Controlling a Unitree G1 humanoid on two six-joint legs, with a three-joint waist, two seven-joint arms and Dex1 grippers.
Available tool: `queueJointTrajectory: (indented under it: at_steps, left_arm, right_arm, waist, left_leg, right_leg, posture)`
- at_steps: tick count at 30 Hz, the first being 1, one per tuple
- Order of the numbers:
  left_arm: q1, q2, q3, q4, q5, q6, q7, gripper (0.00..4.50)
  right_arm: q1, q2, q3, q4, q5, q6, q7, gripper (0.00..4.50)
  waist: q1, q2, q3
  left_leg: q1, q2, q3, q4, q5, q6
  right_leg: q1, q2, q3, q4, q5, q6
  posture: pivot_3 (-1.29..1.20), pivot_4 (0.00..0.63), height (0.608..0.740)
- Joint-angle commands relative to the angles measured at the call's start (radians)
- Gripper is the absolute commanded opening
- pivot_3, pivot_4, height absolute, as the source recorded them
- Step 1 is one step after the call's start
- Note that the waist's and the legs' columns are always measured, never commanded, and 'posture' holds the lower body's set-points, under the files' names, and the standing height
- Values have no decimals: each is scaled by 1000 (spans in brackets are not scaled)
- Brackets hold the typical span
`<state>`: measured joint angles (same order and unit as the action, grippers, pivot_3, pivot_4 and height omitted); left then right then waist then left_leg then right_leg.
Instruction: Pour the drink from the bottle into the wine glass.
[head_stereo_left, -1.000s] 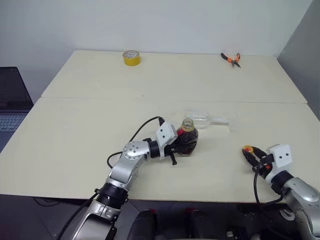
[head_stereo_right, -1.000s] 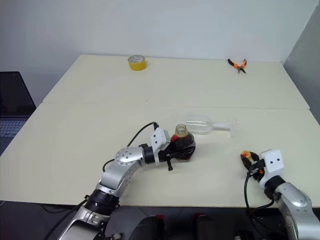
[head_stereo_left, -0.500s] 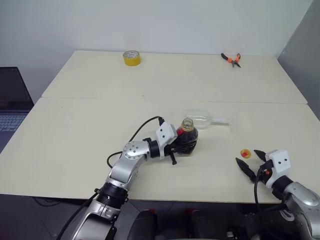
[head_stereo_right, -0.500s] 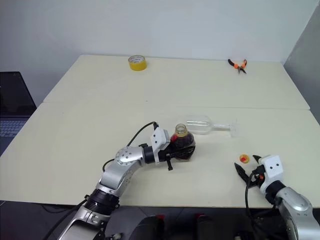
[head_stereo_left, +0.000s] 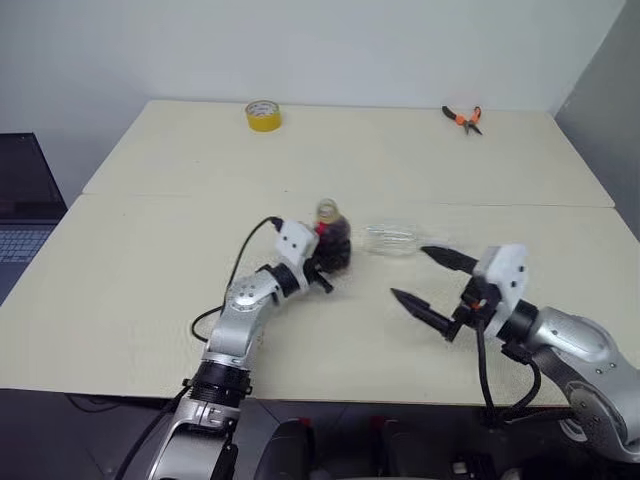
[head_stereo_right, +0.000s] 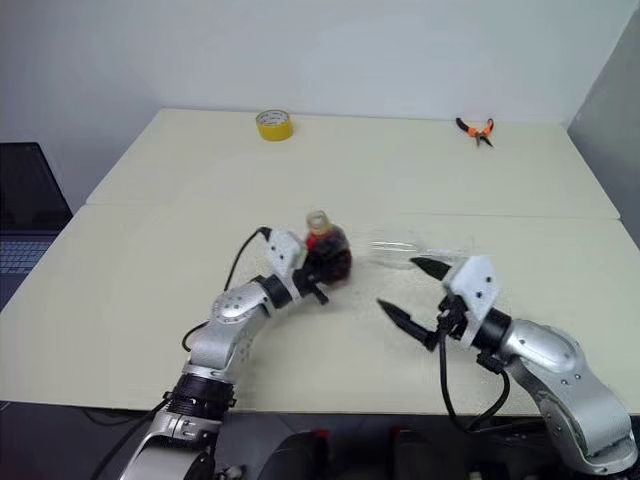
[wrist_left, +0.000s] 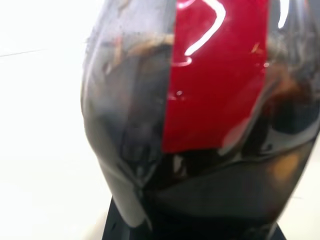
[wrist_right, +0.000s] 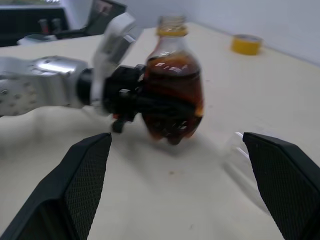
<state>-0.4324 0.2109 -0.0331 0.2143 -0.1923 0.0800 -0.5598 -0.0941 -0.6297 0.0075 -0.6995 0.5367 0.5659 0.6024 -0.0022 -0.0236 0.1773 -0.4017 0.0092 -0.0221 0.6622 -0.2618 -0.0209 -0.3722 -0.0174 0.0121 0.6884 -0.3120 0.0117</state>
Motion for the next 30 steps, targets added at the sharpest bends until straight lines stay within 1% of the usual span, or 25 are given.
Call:
queueJointTrajectory:
  at_steps: [1,5,9,14,22,24,26,30]
  left_arm:
    - [-41,-6,52,35,3,-47,65,637]
    - [-100,23,101,171,50,-131,149,637]
    - [-167,33,158,314,65,-184,257,635]
    - [-212,47,175,434,95,-258,320,635]
    - [-267,48,199,585,92,-313,398,635]
    - [-269,43,202,595,85,-319,396,1356]
    - [-266,38,200,593,81,-323,390,1941]
    - [-249,32,200,570,79,-318,385,3300]
  right_arm:
    - [-63,5,21,-8,31,28,17,4500]
    - [-141,22,76,54,3,11,58,4500]
    - [-206,45,118,96,-20,0,78,4500]
    - [-246,61,139,118,-39,-4,89,4500]
    - [-270,84,145,124,-49,7,85,4500]
    - [-269,85,143,120,-49,11,81,4500]
    - [-269,86,140,116,-48,15,78,4500]
    - [-265,82,134,104,-43,23,70,4500]
  waist:
    - [0,0,0]
    - [0,-2,1]
    - [0,-3,1]
    - [0,-3,2]
    - [-1,-3,1]
    - [-2,-3,1]
    - [-3,-3,1]
    - [-2,-3,1]
  left_leg:
    - [0,0,0,0,0,0]
    - [0,-1,0,0,0,0]
    - [0,0,-1,0,0,0]
    - [-1,-1,0,0,0,0]
    - [0,0,-1,0,0,0]
    - [0,0,0,0,0,0]
    - [0,0,0,0,0,0]
    - [0,0,0,0,0,-1]
  right_leg:
    - [0,0,0,0,0,0]
    - [0,0,-1,0,0,0]
    - [-1,0,-1,0,0,0]
    - [-1,-1,-1,0,0,0]
    - [-1,-1,-2,2,1,0]
    - [-1,-1,-2,3,1,0]
    - [-1,-1,-2,2,1,0]
    - [-1,-1,-1,2,1,0]
  posture:
    - [0,150,740]
    - [0,150,740]
    - [0,150,740]
    - [0,150,740]
    - [0,150,740]
    - [0,150,740]
    - [0,150,740]
    - [0,150,740]
